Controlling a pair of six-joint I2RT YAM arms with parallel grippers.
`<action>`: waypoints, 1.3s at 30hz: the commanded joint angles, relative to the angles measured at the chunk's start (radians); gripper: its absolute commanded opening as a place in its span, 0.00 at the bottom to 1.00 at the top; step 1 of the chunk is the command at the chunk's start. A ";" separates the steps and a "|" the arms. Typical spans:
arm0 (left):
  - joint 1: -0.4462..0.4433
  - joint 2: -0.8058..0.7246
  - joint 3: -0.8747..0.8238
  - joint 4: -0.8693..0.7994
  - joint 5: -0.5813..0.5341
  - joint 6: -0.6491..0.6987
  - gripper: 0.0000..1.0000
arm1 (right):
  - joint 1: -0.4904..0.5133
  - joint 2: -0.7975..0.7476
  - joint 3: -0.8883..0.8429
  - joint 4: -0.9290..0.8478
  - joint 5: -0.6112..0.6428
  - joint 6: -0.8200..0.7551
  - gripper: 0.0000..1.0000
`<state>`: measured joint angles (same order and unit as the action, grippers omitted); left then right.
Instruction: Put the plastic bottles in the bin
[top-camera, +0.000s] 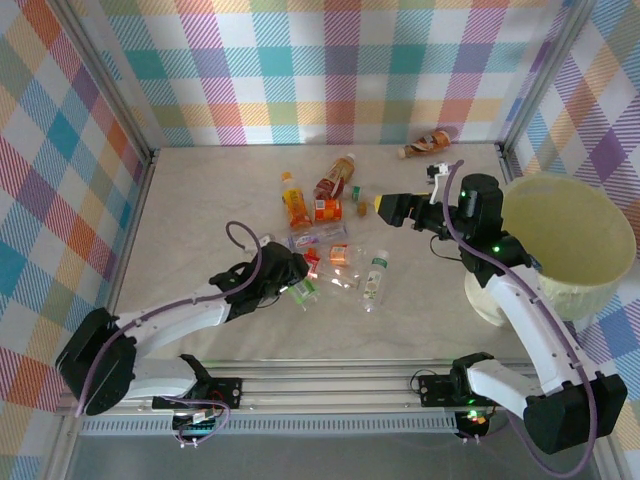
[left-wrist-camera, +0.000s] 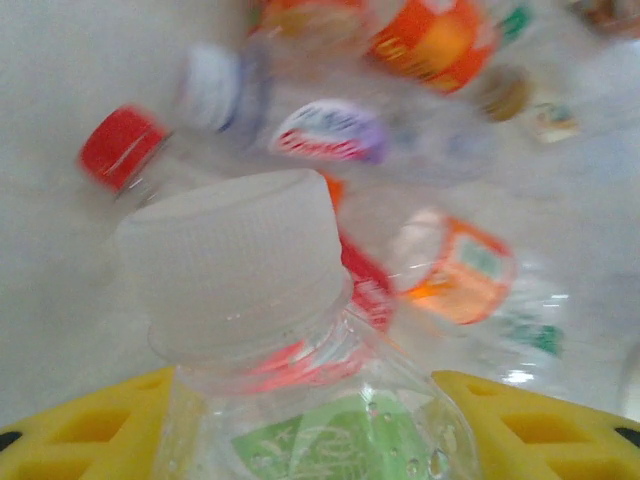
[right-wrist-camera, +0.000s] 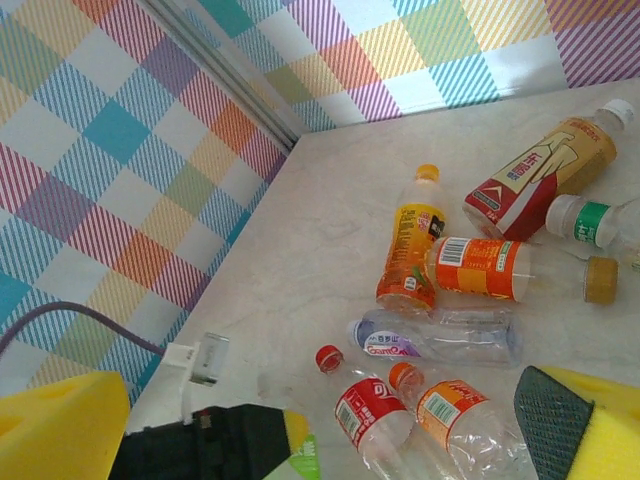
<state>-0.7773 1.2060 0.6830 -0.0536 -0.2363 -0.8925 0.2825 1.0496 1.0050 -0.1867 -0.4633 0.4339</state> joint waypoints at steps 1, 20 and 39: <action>-0.004 -0.050 0.018 0.150 0.023 0.165 0.53 | 0.010 0.004 -0.021 0.092 -0.075 -0.004 1.00; 0.051 0.068 0.372 0.273 0.253 0.297 0.54 | 0.205 0.070 -0.039 0.133 -0.132 -0.164 1.00; 0.051 0.096 0.422 0.229 0.226 0.244 0.54 | 0.323 0.173 -0.008 0.243 -0.035 -0.202 1.00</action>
<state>-0.7341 1.3025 1.0637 0.1783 -0.0086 -0.6392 0.5972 1.2186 0.9668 0.0113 -0.5304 0.2523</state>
